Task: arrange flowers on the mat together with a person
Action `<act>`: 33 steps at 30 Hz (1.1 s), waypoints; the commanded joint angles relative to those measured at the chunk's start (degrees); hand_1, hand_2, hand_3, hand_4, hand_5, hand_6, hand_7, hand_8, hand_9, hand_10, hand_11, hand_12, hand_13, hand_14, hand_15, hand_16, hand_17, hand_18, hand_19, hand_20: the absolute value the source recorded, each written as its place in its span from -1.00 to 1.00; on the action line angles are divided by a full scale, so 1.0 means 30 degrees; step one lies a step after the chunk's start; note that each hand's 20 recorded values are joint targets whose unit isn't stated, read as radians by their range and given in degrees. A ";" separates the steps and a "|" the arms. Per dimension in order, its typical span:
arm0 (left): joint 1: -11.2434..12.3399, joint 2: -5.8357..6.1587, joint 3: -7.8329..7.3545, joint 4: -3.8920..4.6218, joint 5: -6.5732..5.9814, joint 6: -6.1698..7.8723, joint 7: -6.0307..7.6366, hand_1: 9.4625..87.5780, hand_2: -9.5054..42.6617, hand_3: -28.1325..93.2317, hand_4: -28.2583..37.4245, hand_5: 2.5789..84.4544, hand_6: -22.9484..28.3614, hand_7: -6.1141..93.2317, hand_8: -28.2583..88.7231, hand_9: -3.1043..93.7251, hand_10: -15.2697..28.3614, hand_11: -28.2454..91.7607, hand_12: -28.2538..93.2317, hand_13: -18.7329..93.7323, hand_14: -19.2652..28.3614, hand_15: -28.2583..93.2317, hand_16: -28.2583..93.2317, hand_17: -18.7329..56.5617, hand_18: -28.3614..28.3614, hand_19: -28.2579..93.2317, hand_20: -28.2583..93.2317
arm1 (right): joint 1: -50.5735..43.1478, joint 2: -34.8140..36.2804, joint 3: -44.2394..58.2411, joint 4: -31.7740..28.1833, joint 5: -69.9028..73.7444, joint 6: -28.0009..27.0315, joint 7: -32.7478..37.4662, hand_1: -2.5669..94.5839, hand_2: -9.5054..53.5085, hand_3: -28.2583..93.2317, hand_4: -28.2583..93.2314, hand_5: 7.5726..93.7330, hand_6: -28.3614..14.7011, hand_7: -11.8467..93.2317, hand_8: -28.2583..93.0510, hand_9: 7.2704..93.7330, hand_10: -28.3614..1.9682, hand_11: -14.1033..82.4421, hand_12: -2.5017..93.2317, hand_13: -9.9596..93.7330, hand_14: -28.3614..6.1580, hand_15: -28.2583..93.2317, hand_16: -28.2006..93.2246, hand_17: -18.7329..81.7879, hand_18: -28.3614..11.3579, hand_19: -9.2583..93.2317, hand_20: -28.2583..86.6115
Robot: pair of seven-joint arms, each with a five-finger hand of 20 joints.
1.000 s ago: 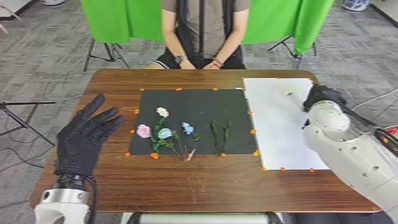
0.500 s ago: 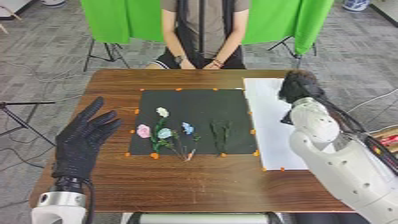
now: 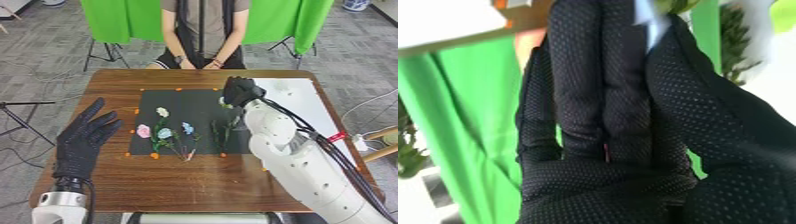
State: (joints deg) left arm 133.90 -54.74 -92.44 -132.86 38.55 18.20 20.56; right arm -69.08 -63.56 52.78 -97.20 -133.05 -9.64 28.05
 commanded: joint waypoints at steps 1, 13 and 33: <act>0.0074 -0.0272 0.0008 0.0077 0.0004 -0.0194 -0.0576 -0.69 -0.36 0.73 -1.00 -0.21 0.22 -0.66 -0.67 -0.17 0.70 -0.11 -0.36 -0.17 1.00 0.30 -0.71 -0.66 0.94 0.57 -0.69 | -0.0820 -0.0027 -0.0144 -0.0203 -0.0214 -0.1420 -0.0102 0.08 -1.00 0.65 -1.00 0.64 0.52 -0.48 -0.60 0.71 0.29 -0.40 -0.44 0.51 0.24 0.25 -0.24 -0.31 -0.39 0.45 -0.35; -0.0079 -0.0398 0.0068 0.0154 0.0111 -0.0377 -0.0882 -0.68 -0.35 0.73 -1.00 -0.21 0.23 -0.66 -0.67 -0.17 0.70 -0.10 -0.36 -0.17 1.00 0.31 -0.71 -0.66 0.94 0.57 -0.69 | -0.1478 -0.0373 0.0609 -0.0828 -0.0128 -0.2882 -0.0634 -0.17 -1.00 0.83 -1.00 0.27 0.53 -0.46 -0.78 0.37 0.08 -0.27 -0.67 0.35 0.06 0.29 -0.38 -0.40 -0.39 0.34 -0.29; -0.0034 -0.0362 0.0216 0.0130 0.0082 -0.0253 -0.0579 -0.68 -0.36 0.73 -1.00 -0.20 0.23 -0.67 -0.67 -0.17 0.71 -0.10 -0.36 -0.17 1.00 0.31 -0.71 -0.66 0.93 0.57 -0.68 | -0.3024 0.0073 0.2826 -0.3867 0.2885 -0.3634 0.0661 -0.25 -1.00 0.83 -1.00 0.10 0.40 -0.48 -0.77 0.24 -0.01 -0.28 -0.68 0.25 -0.05 0.32 -0.41 -0.45 -0.41 0.33 -0.27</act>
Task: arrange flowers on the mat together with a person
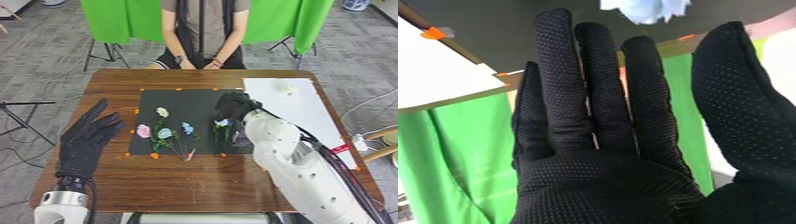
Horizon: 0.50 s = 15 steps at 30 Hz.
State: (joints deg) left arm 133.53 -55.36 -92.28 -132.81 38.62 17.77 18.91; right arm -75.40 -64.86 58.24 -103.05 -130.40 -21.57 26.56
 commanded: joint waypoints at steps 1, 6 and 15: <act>0.0017 -0.0181 0.0209 0.0127 0.0050 -0.0138 0.0003 -0.68 -0.36 0.73 -1.00 -0.20 0.23 -0.66 -0.67 -0.17 0.71 -0.10 -0.36 -0.17 1.00 0.31 -0.71 -0.66 0.93 0.57 -0.68 | -0.1331 0.0428 0.1840 -0.2503 0.3277 -0.0273 0.1509 -0.26 -1.00 0.83 -1.00 0.10 0.40 -0.48 -0.77 0.23 -0.02 -0.29 -0.69 0.25 -0.06 0.31 -0.42 -0.45 -0.41 0.33 -0.27; 0.0140 -0.0277 0.0110 0.0115 0.0136 -0.0304 -0.0137 -0.68 -0.36 0.73 -1.00 -0.21 0.23 -0.66 -0.67 -0.17 0.71 -0.10 -0.36 -0.17 1.00 0.31 -0.71 -0.66 0.93 0.57 -0.68 | -0.5126 -0.1320 0.7365 -0.4997 1.4656 0.0201 0.3580 -0.32 -1.00 0.81 -1.00 -0.01 0.34 -0.50 -0.77 0.07 -0.12 -0.35 -0.70 0.13 -0.22 0.29 -0.43 -0.49 -0.44 0.30 -0.27; 0.0527 -0.0502 -0.0156 0.0076 0.0217 -0.0515 0.0042 -0.68 -0.36 0.72 -1.00 -0.20 0.23 -0.67 -0.67 -0.17 0.70 -0.11 -0.36 -0.17 1.00 0.31 -0.71 -0.66 0.93 0.56 -0.68 | -1.1403 -0.4021 1.0851 -0.6879 2.7335 0.4550 0.0371 -0.61 -0.43 0.76 -1.00 -0.14 0.19 -0.58 -0.73 -0.11 -0.56 -0.42 -0.70 -0.06 -0.69 0.22 -0.44 -0.57 -0.59 0.20 -0.27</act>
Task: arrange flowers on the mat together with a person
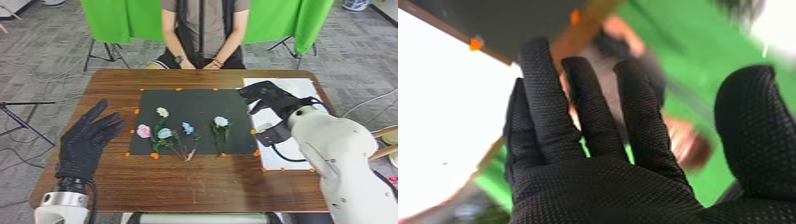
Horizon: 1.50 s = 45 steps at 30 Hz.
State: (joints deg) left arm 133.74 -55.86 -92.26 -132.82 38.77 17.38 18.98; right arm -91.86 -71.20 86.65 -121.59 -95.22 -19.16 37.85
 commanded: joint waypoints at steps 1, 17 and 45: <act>0.0473 -0.0343 -0.0203 0.0077 0.0195 -0.0429 0.0060 -0.69 -0.36 0.72 -1.00 -0.20 0.23 -0.67 -0.67 -0.18 0.69 -0.11 -0.37 -0.17 1.00 0.31 -0.71 -0.67 0.92 0.55 -0.68 | -0.6450 -0.2023 0.1399 -0.0912 1.5888 0.4207 -0.4153 -0.62 -0.42 0.77 -1.00 -0.14 0.18 -0.59 -0.72 -0.11 -0.57 -0.43 -0.70 -0.07 -0.71 0.21 -0.44 -0.58 -0.59 0.19 -0.27; 0.0503 0.0192 0.0312 0.0295 -0.0093 -0.0163 0.1289 -0.71 -0.35 0.72 -1.00 -0.24 0.16 -0.68 -0.67 -0.22 0.61 -0.18 -0.36 -0.19 0.97 0.26 -0.70 -0.69 0.89 0.49 -0.65 | -0.9579 -0.1205 0.0580 -0.1218 1.8610 0.6813 -1.0975 -0.69 -0.38 0.83 -1.00 -0.36 0.42 -0.59 -0.73 -0.14 -0.14 -0.57 -0.71 -0.09 -0.67 -0.05 -0.33 -0.60 -0.57 0.05 -0.24; 0.0363 0.0350 0.0924 0.0327 -0.0392 0.0285 0.1434 -0.70 -0.34 0.73 -1.00 -0.22 0.20 -0.66 -0.67 -0.18 0.69 -0.12 -0.36 -0.17 1.00 0.31 -0.71 -0.65 0.92 0.56 -0.59 | -0.8926 -0.1010 0.0185 -0.1090 1.8155 0.7624 -1.2396 -0.68 -0.37 0.84 -1.00 -0.28 0.42 -0.57 -0.74 -0.05 -0.22 -0.51 -0.71 -0.03 -0.63 0.07 -0.35 -0.58 -0.56 0.06 -0.19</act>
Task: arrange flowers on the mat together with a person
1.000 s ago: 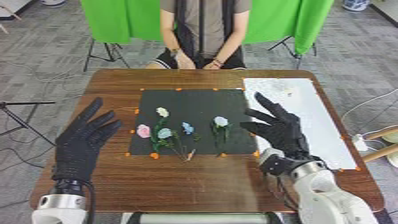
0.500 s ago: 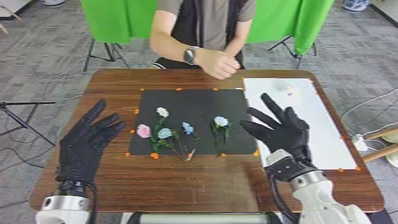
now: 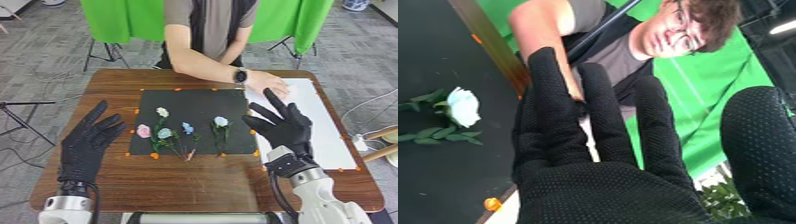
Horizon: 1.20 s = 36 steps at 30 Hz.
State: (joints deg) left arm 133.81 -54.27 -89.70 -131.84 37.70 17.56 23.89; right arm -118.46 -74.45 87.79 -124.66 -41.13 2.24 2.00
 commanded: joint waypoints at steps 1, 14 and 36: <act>0.0356 -0.0212 0.0030 -0.0012 -0.0063 0.0225 -0.0235 -0.70 -0.34 0.73 -1.00 -0.22 0.20 -0.66 -0.67 -0.18 0.69 -0.11 -0.36 -0.17 1.00 0.31 -0.71 -0.65 0.92 0.56 -0.59 | -0.0012 0.0093 -0.0258 -0.0055 0.0152 0.0568 -0.0544 -0.68 -0.37 0.84 -1.00 -0.28 0.42 -0.57 -0.74 -0.05 -0.22 -0.51 -0.71 -0.03 -0.63 0.07 -0.35 -0.58 -0.56 0.06 -0.19; 0.0397 -0.0295 0.0041 -0.0077 -0.0035 0.0288 -0.0283 -0.70 -0.33 0.73 -1.00 -0.21 0.21 -0.66 -0.67 -0.18 0.69 -0.11 -0.36 -0.17 1.00 0.31 -0.71 -0.65 0.92 0.56 -0.60 | -0.0373 -0.0028 -0.0179 -0.0223 0.0139 0.0661 -0.0477 -0.68 -0.37 0.85 -1.00 -0.27 0.42 -0.57 -0.74 -0.05 -0.21 -0.50 -0.71 -0.02 -0.62 0.08 -0.36 -0.58 -0.56 0.07 -0.19; 0.0536 -0.0344 0.0059 -0.0118 -0.0074 0.0339 -0.0400 -0.70 -0.32 0.73 -1.00 -0.21 0.22 -0.66 -0.67 -0.18 0.69 -0.10 -0.36 -0.17 1.00 0.32 -0.71 -0.66 0.92 0.55 -0.62 | -0.0461 -0.0247 -0.0069 -0.0249 0.0163 0.0456 -0.0010 -0.67 -0.37 0.85 -1.00 -0.27 0.42 -0.57 -0.74 -0.04 -0.22 -0.50 -0.71 -0.02 -0.62 0.09 -0.37 -0.58 -0.56 0.07 -0.19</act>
State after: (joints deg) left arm 134.16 -54.94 -89.69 -131.99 37.72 18.09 23.05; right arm -118.87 -74.48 87.36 -124.81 -40.73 3.84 1.55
